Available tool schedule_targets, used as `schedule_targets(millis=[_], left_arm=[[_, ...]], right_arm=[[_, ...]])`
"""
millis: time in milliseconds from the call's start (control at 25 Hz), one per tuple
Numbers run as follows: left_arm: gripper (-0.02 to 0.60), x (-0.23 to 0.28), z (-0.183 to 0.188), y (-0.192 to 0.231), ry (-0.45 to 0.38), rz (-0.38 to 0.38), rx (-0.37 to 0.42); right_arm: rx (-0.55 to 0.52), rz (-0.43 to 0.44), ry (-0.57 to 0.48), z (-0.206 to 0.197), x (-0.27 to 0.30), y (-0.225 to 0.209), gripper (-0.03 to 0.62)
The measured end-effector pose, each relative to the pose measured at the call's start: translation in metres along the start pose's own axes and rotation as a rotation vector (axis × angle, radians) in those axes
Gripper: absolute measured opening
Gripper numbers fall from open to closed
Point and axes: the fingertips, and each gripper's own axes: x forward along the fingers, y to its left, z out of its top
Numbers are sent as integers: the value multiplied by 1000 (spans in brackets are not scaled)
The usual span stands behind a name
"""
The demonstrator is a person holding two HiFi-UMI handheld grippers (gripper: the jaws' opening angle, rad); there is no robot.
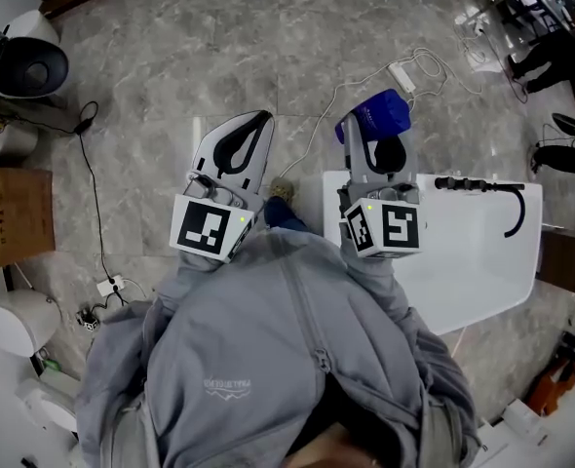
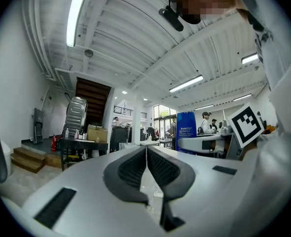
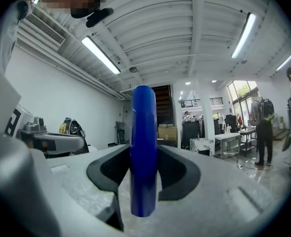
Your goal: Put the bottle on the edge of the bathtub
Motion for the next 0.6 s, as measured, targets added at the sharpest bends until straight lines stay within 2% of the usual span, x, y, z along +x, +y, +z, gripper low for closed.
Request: schedule_targets(millis=[280,600], left_arm=[[12,71,-5,20,6,5,0],[12,132,-5,20,14,-19,-1]], right_arm=[[8,-4,13,-8,52,-48,163],[24,-34,10,-13,79,-97,162]])
